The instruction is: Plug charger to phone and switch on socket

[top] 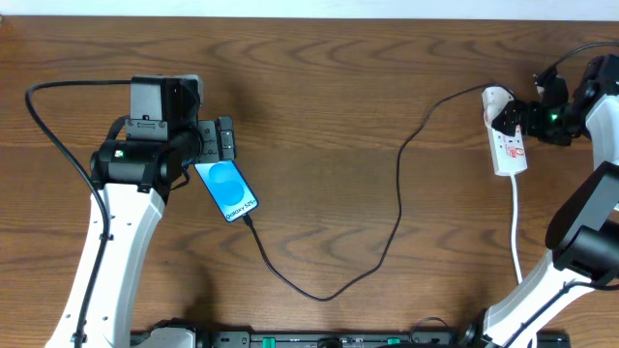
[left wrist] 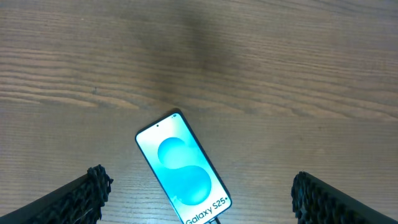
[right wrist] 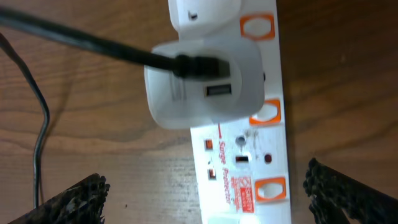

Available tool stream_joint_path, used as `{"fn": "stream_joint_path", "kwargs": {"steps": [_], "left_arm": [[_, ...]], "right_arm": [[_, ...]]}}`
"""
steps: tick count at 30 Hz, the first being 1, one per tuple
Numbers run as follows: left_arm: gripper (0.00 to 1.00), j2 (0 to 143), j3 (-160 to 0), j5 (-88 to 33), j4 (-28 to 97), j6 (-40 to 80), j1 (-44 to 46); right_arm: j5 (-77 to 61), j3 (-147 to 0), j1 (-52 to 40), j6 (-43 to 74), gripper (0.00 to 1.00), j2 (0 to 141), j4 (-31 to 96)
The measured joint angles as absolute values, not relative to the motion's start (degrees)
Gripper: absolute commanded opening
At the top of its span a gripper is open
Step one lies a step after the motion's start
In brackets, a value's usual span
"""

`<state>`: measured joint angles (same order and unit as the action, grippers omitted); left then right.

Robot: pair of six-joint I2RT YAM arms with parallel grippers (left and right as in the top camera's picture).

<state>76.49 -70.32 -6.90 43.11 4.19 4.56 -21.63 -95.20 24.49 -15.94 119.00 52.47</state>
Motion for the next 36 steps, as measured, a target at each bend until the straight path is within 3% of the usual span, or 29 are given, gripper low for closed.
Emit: {"fn": "stream_joint_path", "kwargs": {"steps": [36], "left_arm": [[0.95,76.5,-70.3,-6.9,43.1,4.2,4.6]], "right_arm": [[-29.3,-95.4,24.4,-15.2,0.99,124.2,48.8]]}}
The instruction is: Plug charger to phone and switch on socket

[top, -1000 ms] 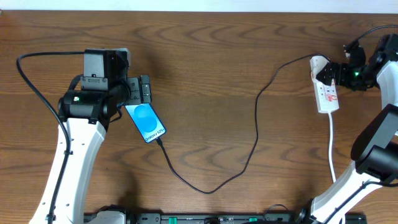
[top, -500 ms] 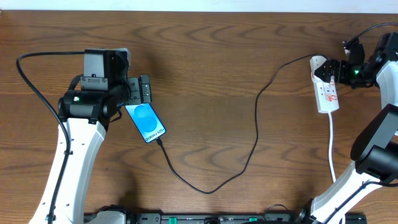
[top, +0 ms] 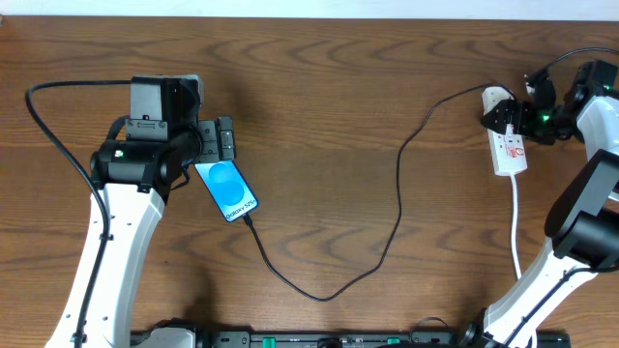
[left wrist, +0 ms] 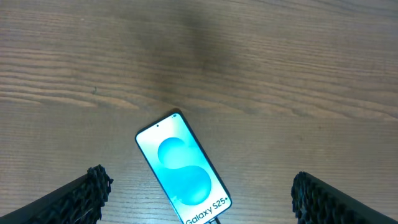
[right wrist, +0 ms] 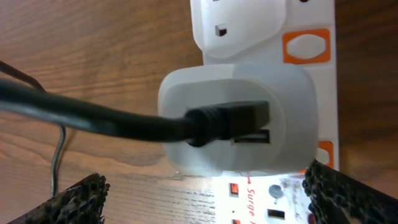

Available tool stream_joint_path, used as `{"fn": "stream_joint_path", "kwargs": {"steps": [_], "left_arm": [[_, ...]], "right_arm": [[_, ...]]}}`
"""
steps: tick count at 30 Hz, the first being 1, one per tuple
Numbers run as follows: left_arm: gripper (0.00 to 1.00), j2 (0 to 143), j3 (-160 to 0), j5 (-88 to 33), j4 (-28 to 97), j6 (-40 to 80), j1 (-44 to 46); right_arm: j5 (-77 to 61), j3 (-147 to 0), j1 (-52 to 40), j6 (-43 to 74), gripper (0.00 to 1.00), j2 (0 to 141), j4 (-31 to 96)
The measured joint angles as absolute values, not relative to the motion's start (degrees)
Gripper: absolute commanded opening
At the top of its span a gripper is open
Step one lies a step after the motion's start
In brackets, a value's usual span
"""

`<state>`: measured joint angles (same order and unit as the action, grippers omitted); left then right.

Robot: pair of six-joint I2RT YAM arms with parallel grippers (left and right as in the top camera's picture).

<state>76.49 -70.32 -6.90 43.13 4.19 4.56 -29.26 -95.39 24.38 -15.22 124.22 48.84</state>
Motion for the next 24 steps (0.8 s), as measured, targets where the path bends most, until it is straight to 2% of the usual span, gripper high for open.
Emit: {"fn": "stream_joint_path", "kwargs": {"steps": [24], "left_arm": [[0.95,76.5,-70.3,-6.9,43.1,4.2,4.6]], "right_arm": [[-28.3,-95.4,24.3,-18.1,0.99,124.2,48.7]]}}
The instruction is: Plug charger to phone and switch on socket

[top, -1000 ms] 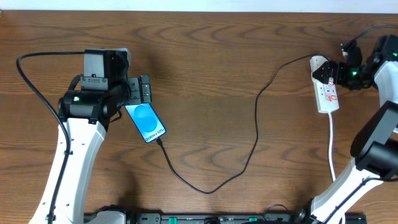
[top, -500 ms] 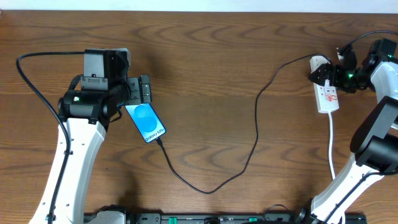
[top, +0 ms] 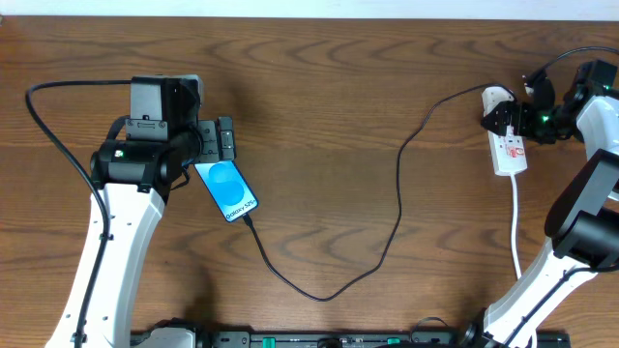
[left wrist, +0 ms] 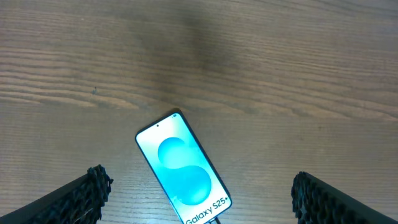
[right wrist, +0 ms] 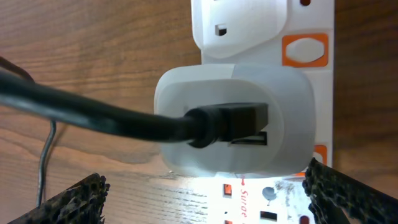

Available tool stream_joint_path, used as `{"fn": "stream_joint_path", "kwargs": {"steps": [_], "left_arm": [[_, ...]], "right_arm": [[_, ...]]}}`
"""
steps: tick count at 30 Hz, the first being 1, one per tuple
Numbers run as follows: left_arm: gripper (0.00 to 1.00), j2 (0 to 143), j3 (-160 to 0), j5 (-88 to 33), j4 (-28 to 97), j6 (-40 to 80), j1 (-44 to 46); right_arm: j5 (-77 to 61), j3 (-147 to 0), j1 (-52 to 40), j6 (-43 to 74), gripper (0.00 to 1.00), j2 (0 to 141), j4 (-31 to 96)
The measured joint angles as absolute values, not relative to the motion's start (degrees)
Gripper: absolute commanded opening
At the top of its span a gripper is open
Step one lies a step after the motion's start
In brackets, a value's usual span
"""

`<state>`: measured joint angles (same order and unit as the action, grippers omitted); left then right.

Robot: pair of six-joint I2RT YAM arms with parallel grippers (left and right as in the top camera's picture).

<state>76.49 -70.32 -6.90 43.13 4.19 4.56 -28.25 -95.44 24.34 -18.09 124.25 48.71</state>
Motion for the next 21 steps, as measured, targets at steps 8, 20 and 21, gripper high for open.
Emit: {"fn": "stream_joint_path", "kwargs": {"steps": [8,20,21], "left_arm": [[0.95,76.5,-70.3,-6.9,43.1,4.2,4.6],[0.95,76.5,-70.3,-6.9,43.1,4.2,4.6],[0.95,76.5,-70.3,-6.9,43.1,4.2,4.6]], "right_arm": [[-28.1,-95.4,24.3,-18.5,0.99,124.2,47.9],[-29.2,-95.4,24.3,-17.5,0.99,124.2,47.3],[-29.2,-95.4,24.3,-17.1,0.99,124.2,47.3]]}}
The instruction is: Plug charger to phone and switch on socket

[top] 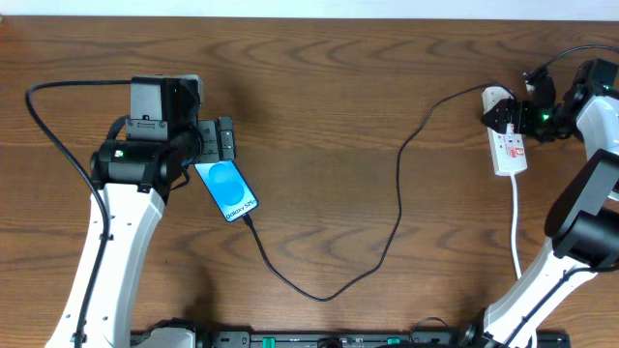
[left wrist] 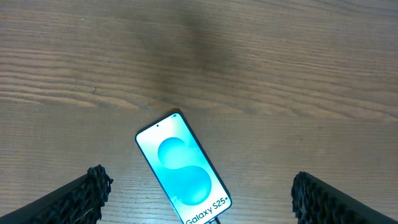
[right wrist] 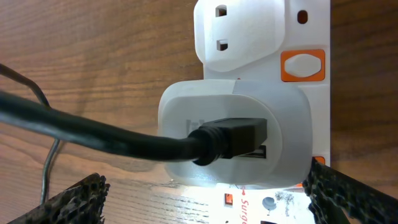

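Observation:
The phone [top: 228, 189] lies face up on the wooden table, screen lit, with the black cable [top: 398, 208] plugged into its lower end. My left gripper [left wrist: 199, 202] hangs open over the phone [left wrist: 184, 168], touching nothing. The cable runs to a white charger [right wrist: 235, 140] seated in the white power strip [top: 507, 140]. An orange switch [right wrist: 303, 66] shows beside the socket above the charger. My right gripper [right wrist: 205, 202] is open just above the charger, its fingertips [right wrist: 78, 199] wide on either side, holding nothing.
The strip's white lead [top: 515, 227] trails toward the table's front edge on the right. The black cable loops across the middle of the table. The left arm's own black cable [top: 53, 126] curves along the far left.
The right wrist view has shifted slightly, so more of the socket above the charger and its orange switch shows. The left arm and phone have not moved.
At first my right gripper was open over the strip's middle, with the charger and lower sockets in view. Then it sat lower and closer over the charger, and it has stayed there with small shifts. The left gripper stayed open over the plugged-in phone throughout.

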Available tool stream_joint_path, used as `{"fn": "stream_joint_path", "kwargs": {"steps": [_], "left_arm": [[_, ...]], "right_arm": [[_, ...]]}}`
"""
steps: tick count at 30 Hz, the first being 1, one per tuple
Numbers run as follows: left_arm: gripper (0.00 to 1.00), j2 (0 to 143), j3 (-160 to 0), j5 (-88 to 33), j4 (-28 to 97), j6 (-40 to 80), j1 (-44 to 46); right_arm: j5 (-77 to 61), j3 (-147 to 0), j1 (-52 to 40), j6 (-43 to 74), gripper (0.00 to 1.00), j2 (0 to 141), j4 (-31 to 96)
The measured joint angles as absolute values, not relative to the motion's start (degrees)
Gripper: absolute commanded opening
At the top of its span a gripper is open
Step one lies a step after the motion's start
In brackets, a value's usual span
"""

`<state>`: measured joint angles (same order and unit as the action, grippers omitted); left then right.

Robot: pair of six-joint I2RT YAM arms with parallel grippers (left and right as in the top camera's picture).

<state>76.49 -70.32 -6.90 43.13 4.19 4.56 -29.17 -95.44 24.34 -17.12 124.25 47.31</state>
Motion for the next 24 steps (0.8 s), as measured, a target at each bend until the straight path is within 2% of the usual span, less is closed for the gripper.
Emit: {"fn": "stream_joint_path", "kwargs": {"steps": [24], "left_arm": [[0.95,76.5,-70.3,-6.9,43.1,4.2,4.6]], "right_arm": [[-29.6,-95.4,24.4,-14.3,0.99,124.6,47.2]]}}
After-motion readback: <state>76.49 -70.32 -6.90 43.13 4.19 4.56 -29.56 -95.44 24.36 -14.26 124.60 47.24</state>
